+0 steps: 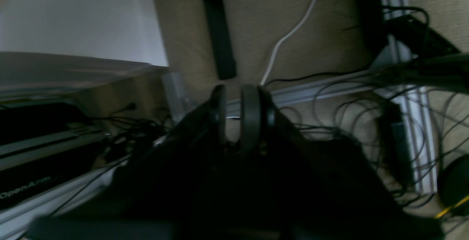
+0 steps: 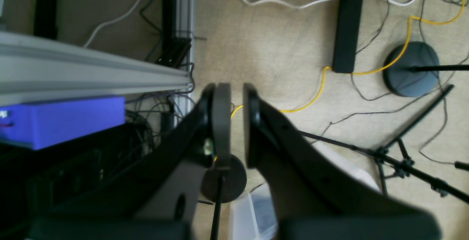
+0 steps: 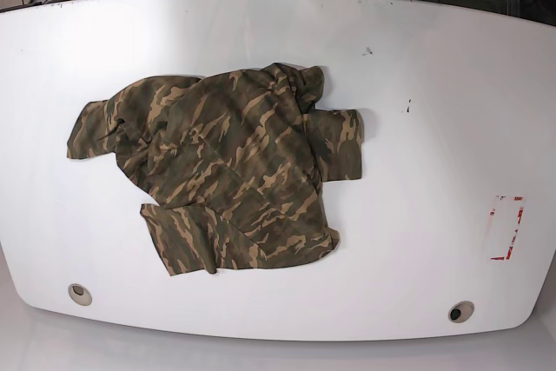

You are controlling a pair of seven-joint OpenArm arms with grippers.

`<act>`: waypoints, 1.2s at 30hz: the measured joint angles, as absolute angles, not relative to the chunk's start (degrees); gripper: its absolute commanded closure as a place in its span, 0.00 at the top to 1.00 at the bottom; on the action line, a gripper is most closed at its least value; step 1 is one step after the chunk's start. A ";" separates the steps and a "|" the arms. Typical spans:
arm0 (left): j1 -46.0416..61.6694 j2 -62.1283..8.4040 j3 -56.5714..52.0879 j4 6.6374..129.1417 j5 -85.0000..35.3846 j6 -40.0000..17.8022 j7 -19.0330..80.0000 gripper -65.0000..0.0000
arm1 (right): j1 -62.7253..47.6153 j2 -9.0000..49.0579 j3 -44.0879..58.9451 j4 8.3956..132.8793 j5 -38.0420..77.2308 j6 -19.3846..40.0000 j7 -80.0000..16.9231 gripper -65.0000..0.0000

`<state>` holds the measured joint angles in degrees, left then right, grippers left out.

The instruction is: Layout the t-shirt on the table in an organized manner, then fold the t-shirt properly

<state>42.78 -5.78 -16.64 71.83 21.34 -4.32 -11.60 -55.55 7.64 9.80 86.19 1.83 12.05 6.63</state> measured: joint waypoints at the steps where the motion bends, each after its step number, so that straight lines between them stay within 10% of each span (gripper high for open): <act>1: 43.27 -5.76 -16.64 72.53 21.41 -4.29 -11.57 0.07 | -55.64 7.66 9.91 86.50 1.76 12.01 6.68 0.08; 36: 55.86 -3.09 -19.42 100.97 22.50 -4.97 -16.58 0.09 | -61.14 8.21 15.70 104.05 1.65 11.77 6.26 0.08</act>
